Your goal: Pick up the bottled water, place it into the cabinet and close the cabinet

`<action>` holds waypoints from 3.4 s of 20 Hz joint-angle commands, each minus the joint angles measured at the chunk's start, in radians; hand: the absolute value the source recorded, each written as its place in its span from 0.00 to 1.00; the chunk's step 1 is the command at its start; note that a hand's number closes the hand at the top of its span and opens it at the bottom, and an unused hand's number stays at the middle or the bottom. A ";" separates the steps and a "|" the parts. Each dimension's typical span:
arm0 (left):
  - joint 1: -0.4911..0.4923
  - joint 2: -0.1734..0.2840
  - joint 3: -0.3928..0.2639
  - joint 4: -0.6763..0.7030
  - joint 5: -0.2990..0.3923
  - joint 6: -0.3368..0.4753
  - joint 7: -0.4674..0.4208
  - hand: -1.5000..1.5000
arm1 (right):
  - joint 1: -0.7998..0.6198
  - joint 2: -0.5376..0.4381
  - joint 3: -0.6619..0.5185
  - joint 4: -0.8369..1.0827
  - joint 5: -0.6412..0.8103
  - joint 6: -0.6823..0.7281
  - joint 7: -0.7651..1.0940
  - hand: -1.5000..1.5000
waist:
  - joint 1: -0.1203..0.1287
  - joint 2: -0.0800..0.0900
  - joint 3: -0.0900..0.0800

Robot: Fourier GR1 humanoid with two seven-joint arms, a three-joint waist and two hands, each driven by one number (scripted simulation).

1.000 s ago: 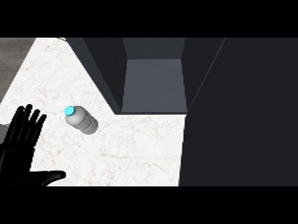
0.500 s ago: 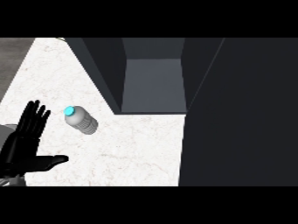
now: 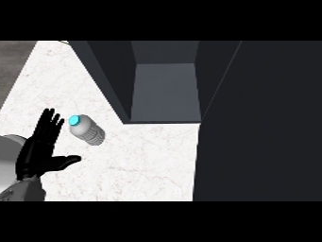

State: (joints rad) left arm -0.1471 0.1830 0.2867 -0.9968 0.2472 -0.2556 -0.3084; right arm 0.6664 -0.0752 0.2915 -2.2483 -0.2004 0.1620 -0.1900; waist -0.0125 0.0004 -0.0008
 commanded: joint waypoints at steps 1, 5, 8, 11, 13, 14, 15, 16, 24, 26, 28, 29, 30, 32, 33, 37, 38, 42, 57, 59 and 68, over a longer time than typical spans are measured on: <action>-0.084 0.039 0.036 0.214 -0.001 -0.041 -0.088 0.00 | -0.053 0.011 0.007 0.058 -0.003 -0.004 -0.004 0.00 | 0.001 0.002 0.000; -0.114 0.052 0.047 0.378 0.004 -0.121 -0.173 0.00 | 0.028 -0.022 0.000 -0.023 -0.016 0.012 -0.004 0.00 | -0.003 0.001 -0.001; -0.217 0.071 0.055 0.500 -0.012 -0.112 -0.198 0.00 | 0.072 -0.011 0.041 -0.028 0.028 0.006 -0.026 0.00 | -0.009 0.002 -0.001; -0.251 0.055 0.053 0.606 -0.042 -0.098 -0.307 0.00 | 0.023 -0.005 0.035 -0.011 0.038 -0.016 -0.012 0.00 | -0.008 0.004 -0.001; -0.250 0.072 0.043 0.665 -0.057 -0.160 -0.337 0.00 | 0.014 0.001 0.039 0.076 0.052 0.019 -0.104 0.00 | -0.012 0.005 -0.001; -0.282 0.072 0.051 0.660 -0.040 -0.154 -0.309 0.00 | 0.017 -0.050 -0.009 -0.024 -0.025 0.023 0.012 0.00 | -0.006 0.003 -0.001; -0.308 0.083 0.057 0.720 -0.052 -0.150 -0.333 0.00 | 0.034 -0.004 0.047 0.062 0.037 0.022 -0.096 0.00 | -0.015 0.005 -0.002; -0.272 0.064 0.049 0.733 -0.069 -0.158 -0.407 0.00 | 0.017 0.006 0.079 -0.032 0.039 -0.022 0.003 0.00 | -0.018 0.009 -0.003; -0.339 0.069 0.072 0.823 -0.050 -0.205 -0.412 0.00 | -0.013 -0.010 0.041 -0.006 0.010 -0.014 -0.006 0.00 | -0.021 0.010 -0.003; -0.337 0.032 0.073 0.819 -0.043 -0.207 -0.421 0.00 | 0.032 -0.030 0.044 0.042 0.026 0.015 -0.068 0.00 | -0.019 0.007 -0.002; -0.356 -0.006 0.065 0.824 -0.045 -0.219 -0.403 0.00 | -0.080 -0.014 0.005 0.054 -0.006 -0.012 0.003 0.00 | -0.010 0.009 -0.002; -0.358 0.019 0.070 0.833 -0.041 -0.251 -0.391 0.00 | -0.014 -0.008 0.051 0.038 0.034 -0.015 -0.043 0.00 | -0.017 0.007 -0.002; -0.341 0.036 0.073 0.838 -0.042 -0.289 -0.415 0.00 | -0.080 -0.005 0.007 0.093 0.008 -0.008 -0.043 0.00 | -0.018 0.012 -0.003; -0.376 0.033 0.087 0.854 -0.024 -0.292 -0.356 0.00 | -0.019 -0.027 0.033 0.034 0.008 0.005 -0.039 0.00 | -0.022 0.010 -0.003; -0.396 0.036 0.106 0.847 0.000 -0.287 -0.328 0.00 | 0.026 -0.028 0.009 0.071 -0.021 0.025 -0.105 0.00 | -0.020 0.006 -0.002; -0.354 -0.006 0.082 0.831 -0.020 -0.339 -0.383 0.00 | -0.054 -0.005 0.036 0.059 0.007 -0.027 -0.012 0.00 | -0.012 0.007 -0.002; -0.418 -0.034 0.089 0.843 -0.014 -0.283 -0.338 0.00 | -0.083 -0.001 0.043 0.090 0.023 -0.023 -0.021 0.00 | -0.018 0.010 -0.003; -0.402 0.028 0.078 0.831 -0.026 -0.369 -0.337 0.00 | -0.026 -0.009 0.044 0.059 -0.003 -0.015 -0.031 0.00 | -0.024 0.008 -0.002; -0.364 -0.038 0.051 0.780 -0.053 -0.308 -0.441 1.00 | -0.071 -0.026 0.032 0.036 -0.021 -0.039 0.029 0.00 | -0.007 0.006 -0.001; -0.310 -0.012 0.047 0.779 -0.057 -0.343 -0.467 1.00 | -0.012 -0.021 0.096 -0.029 0.039 -0.067 0.033 0.00 | -0.008 0.004 -0.002; -0.259 0.013 0.066 0.703 -0.003 -0.347 -0.444 1.00 | -0.054 -0.043 -0.002 0.139 -0.018 -0.020 -0.072 0.00 | 0.003 0.001 0.000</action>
State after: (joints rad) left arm -0.4108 0.1924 0.3431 -0.2851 0.2222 -0.5277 -0.7023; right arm 0.6328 -0.1120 0.3152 -2.1541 -0.2055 0.1350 -0.2497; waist -0.0122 0.0005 -0.0002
